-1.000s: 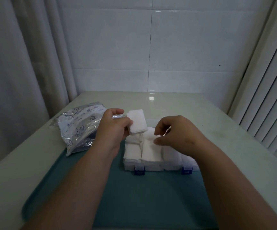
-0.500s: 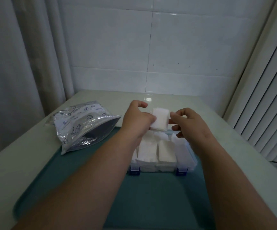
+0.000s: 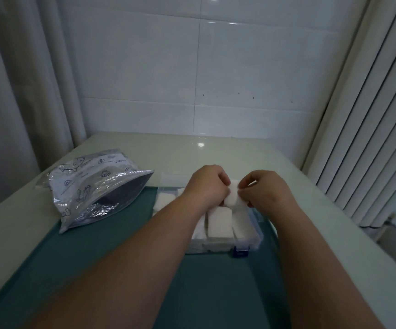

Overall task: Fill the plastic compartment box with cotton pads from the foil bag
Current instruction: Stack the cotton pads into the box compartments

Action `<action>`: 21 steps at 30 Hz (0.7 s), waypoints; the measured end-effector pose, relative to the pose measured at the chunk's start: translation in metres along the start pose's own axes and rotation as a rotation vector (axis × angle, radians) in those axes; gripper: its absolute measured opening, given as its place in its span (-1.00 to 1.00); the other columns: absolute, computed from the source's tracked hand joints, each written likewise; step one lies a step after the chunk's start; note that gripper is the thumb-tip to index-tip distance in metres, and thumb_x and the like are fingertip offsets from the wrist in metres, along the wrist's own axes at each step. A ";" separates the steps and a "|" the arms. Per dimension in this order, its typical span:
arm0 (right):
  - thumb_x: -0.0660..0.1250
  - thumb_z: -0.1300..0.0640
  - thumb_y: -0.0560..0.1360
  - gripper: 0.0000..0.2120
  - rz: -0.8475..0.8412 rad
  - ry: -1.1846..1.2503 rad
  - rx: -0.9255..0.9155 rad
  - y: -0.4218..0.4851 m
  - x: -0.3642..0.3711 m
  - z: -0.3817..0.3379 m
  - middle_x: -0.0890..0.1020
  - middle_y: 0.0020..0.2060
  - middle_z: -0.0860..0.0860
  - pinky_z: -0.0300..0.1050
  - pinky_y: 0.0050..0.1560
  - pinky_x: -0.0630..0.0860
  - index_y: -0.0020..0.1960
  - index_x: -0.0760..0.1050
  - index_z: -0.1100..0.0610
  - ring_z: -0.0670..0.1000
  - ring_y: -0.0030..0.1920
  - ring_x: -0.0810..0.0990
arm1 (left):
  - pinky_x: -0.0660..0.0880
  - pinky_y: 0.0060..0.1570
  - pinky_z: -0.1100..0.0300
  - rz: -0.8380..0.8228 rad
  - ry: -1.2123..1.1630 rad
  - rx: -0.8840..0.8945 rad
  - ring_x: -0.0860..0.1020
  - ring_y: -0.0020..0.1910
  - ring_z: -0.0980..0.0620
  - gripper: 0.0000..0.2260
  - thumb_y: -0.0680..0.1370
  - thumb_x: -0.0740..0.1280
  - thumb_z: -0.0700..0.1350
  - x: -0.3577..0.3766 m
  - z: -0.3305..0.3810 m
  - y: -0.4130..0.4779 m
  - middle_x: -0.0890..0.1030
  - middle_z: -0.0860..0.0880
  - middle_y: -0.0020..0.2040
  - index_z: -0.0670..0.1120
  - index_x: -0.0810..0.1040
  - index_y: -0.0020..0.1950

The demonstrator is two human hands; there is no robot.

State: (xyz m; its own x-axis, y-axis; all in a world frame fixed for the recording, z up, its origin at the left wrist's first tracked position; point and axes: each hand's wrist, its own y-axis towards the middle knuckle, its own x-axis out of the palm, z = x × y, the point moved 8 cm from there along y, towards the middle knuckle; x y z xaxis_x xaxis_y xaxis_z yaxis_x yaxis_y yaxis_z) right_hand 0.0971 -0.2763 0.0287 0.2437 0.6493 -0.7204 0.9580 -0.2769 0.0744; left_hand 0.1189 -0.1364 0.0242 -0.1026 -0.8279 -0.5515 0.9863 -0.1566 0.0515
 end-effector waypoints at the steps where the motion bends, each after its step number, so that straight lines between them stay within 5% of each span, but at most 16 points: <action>1: 0.40 0.18 0.46 -0.92 -0.014 -0.038 0.015 0.001 0.001 0.002 0.64 -0.17 0.04 -0.02 -0.06 0.64 -0.16 0.59 0.01 0.04 -0.16 0.64 | 0.62 0.00 0.02 -0.015 0.052 0.004 0.65 -0.07 -0.07 -0.82 0.49 0.40 -0.26 0.003 0.000 0.001 0.64 -0.07 -0.05 0.02 0.54 -0.19; 7: 0.36 0.21 0.46 -0.83 -0.043 -0.174 0.018 0.002 0.005 0.001 0.52 -0.26 -0.05 -0.14 -0.15 0.48 0.01 0.62 0.05 -0.08 -0.26 0.47 | 0.44 -0.09 0.21 -0.043 0.280 0.038 0.60 0.05 -0.04 -0.89 0.51 0.38 -0.23 0.008 0.007 0.002 0.64 -0.05 0.04 -0.04 0.60 -0.02; 15: 0.33 0.15 0.50 -0.76 -0.143 -0.366 0.119 0.005 0.020 0.010 0.64 0.01 0.08 -0.12 0.00 0.49 0.13 0.62 0.13 0.07 0.00 0.59 | 0.47 0.22 0.14 -0.139 0.554 0.019 0.54 0.20 -0.06 -0.69 0.51 0.43 -0.10 0.024 0.005 0.016 0.56 -0.06 0.26 -0.08 0.60 0.25; 21: 0.34 0.17 0.51 -0.75 -0.162 -0.329 0.146 0.008 0.026 0.016 0.63 0.10 0.08 -0.12 0.09 0.47 0.16 0.62 0.12 0.07 0.08 0.57 | 0.49 0.17 0.14 -0.180 0.670 -0.031 0.56 0.15 -0.05 -0.62 0.51 0.42 0.03 0.031 -0.006 0.024 0.59 -0.07 0.21 -0.11 0.58 0.27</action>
State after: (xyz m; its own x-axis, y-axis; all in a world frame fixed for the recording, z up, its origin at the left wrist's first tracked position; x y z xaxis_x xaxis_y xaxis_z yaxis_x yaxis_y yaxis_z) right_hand 0.1083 -0.2730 0.0000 0.0066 0.4382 -0.8989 0.9427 -0.3026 -0.1406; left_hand 0.1406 -0.1629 0.0039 -0.1725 -0.2782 -0.9449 0.9657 -0.2367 -0.1066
